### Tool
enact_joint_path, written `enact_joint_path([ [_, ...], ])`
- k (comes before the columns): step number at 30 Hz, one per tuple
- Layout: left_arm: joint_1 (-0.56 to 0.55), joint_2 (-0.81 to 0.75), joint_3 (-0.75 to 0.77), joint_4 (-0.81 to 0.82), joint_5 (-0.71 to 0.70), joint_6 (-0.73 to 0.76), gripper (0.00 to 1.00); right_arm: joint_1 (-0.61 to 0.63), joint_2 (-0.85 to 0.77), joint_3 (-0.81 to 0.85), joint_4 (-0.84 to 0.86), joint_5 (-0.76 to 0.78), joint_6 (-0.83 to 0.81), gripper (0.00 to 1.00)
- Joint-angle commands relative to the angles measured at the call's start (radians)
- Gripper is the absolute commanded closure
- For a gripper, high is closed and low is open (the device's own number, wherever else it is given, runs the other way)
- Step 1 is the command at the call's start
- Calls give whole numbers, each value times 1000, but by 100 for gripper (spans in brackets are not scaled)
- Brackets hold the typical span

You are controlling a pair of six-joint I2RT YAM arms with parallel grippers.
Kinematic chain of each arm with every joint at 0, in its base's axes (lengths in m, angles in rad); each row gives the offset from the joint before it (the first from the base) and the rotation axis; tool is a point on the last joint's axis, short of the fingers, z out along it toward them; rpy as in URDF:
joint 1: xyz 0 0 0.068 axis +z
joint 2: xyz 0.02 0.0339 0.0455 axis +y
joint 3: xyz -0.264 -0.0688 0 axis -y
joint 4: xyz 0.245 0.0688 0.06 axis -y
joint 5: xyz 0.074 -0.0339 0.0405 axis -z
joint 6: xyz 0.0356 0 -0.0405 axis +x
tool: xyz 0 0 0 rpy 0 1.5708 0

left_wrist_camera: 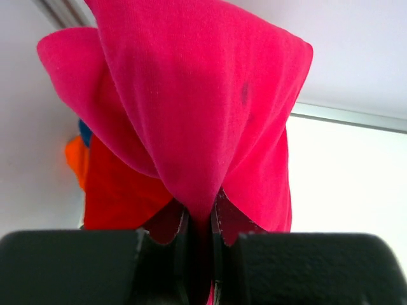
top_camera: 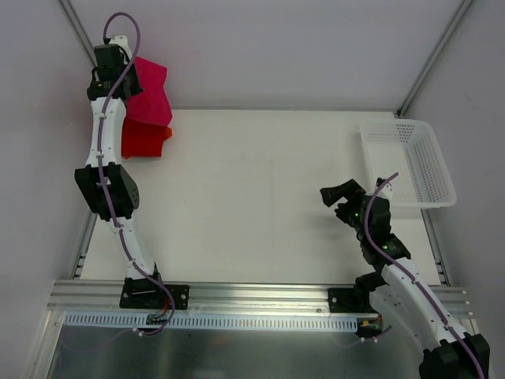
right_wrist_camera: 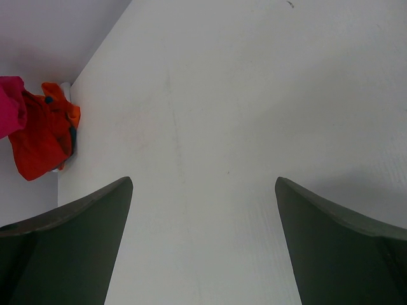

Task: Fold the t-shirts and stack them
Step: Neatly place the folded tshirt to the corner

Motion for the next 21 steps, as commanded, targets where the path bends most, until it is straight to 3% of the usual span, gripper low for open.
enact_joint_path([
  [1,53,-86,-11,52,14,-11,100,-7,10,-2,64,-20,15,1],
  [18,239,36,-119,84,138,-166,100,-7,124,-5,129,-40,28,1],
  [20,262,41,-125,84,143,-183,73,-7,148,-3,142,-47,36,1],
  [21,276,43,-130,86,150,-188,39,-7,158,-2,151,-58,38,0],
])
